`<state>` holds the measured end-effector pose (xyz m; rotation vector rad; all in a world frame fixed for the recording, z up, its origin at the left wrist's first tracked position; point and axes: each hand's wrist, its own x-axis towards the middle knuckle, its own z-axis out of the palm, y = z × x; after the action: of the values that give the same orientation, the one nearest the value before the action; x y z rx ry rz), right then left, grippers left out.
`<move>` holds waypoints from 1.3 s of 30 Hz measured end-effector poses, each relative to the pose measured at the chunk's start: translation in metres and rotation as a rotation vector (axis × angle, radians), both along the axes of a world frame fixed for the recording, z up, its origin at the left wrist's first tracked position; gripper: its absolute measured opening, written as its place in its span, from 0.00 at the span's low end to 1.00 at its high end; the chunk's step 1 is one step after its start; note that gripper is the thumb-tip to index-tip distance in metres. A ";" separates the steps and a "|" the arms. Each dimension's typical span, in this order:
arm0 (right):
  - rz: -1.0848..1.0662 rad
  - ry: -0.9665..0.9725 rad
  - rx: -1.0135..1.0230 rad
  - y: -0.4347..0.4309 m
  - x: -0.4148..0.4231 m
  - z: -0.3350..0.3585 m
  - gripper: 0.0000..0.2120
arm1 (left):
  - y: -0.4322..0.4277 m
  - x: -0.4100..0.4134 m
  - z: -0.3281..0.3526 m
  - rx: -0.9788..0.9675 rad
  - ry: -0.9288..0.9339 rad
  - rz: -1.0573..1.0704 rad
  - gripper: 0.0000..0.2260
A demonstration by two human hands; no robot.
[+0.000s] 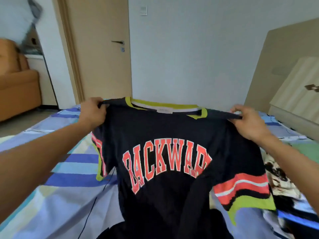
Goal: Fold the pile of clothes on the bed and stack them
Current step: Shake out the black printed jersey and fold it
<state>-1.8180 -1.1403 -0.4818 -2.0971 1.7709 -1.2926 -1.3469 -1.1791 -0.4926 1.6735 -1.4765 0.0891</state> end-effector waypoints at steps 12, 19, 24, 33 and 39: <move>0.282 -0.196 -0.083 0.032 0.017 0.262 0.17 | 0.047 0.040 0.268 -0.477 -0.350 0.090 0.16; 0.221 -0.210 -0.488 0.049 0.027 0.377 0.17 | 0.091 0.047 0.393 -0.704 -0.483 0.181 0.15; 0.043 -0.042 -0.846 0.062 0.026 0.446 0.14 | 0.121 0.037 0.467 -0.901 -0.573 0.241 0.11; -0.054 0.172 -0.875 0.060 0.034 0.434 0.03 | 0.110 0.023 0.448 -0.871 -0.515 0.116 0.13; 0.418 0.410 -0.123 0.047 0.023 0.290 0.17 | 0.095 0.028 0.263 -0.383 -0.488 -0.413 0.15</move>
<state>-1.7954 -1.0937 -0.1918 -2.7650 1.2734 -0.9280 -1.3186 -1.0838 -0.2295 1.0538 -1.9912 0.5478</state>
